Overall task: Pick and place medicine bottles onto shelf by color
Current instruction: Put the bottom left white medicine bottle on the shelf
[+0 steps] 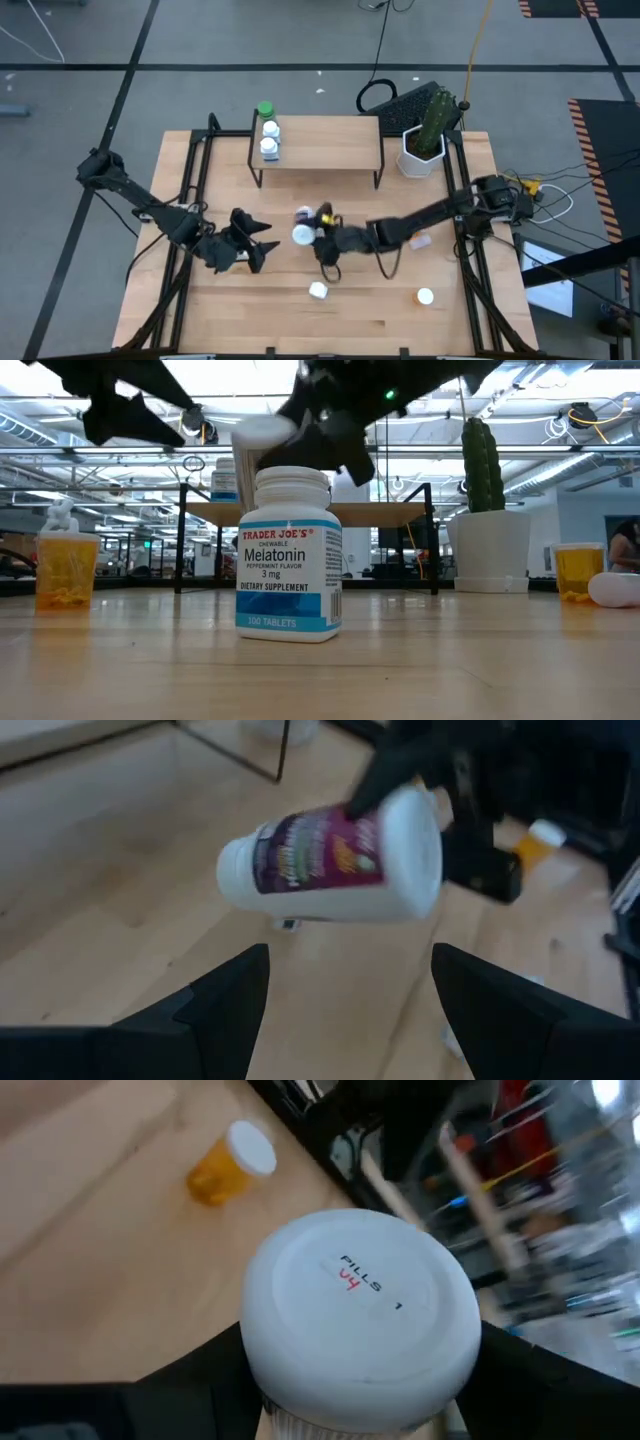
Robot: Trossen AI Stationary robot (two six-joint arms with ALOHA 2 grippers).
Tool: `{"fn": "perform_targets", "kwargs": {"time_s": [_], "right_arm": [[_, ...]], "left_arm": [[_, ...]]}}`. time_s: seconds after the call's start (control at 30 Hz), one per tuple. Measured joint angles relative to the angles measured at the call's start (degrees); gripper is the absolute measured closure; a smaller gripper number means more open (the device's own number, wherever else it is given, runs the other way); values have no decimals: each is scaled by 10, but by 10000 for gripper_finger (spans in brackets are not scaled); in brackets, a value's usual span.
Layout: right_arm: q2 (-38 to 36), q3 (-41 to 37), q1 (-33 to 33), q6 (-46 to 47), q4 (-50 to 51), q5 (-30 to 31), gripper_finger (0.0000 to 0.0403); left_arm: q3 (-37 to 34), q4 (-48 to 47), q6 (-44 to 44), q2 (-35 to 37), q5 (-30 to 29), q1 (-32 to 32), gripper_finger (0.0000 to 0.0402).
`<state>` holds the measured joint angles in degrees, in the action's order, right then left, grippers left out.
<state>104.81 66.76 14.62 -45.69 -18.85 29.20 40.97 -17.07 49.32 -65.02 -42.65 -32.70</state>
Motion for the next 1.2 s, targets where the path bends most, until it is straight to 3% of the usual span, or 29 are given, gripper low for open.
{"fn": "perform_targets", "kwargs": {"time_s": [0.17, 0.37, 0.43, 0.57, 0.67, 0.87, 0.97, 1.2], "right_arm": [[0, 0, 65, -137, 3, 99, 155], [1, -41, 139, -325, -1, 100, 154], [1, -58, 164, -355, -29, 109, 153], [1, -91, 209, -458, -129, 186, 152], [1, -105, 231, -561, -174, 212, 152], [1, -106, 234, -628, -178, 201, 152], [1, -106, 225, -652, -179, 201, 152], [1, -106, 216, -687, -204, 188, 152]], "left_arm": [[-30, 111, -55, -8, -25, -32, 121], [-113, 363, -162, -8, 27, -20, 121], [-137, 413, -176, -8, 45, -13, 121], [-177, 491, -162, -22, 50, 2, 121], [-193, 576, -148, -61, 50, 19, 121], [-170, 791, -158, -172, 97, 61, 121], [-134, 813, -138, -215, 135, 82, 121], [-68, 767, -41, -262, 180, 113, 121]]}}
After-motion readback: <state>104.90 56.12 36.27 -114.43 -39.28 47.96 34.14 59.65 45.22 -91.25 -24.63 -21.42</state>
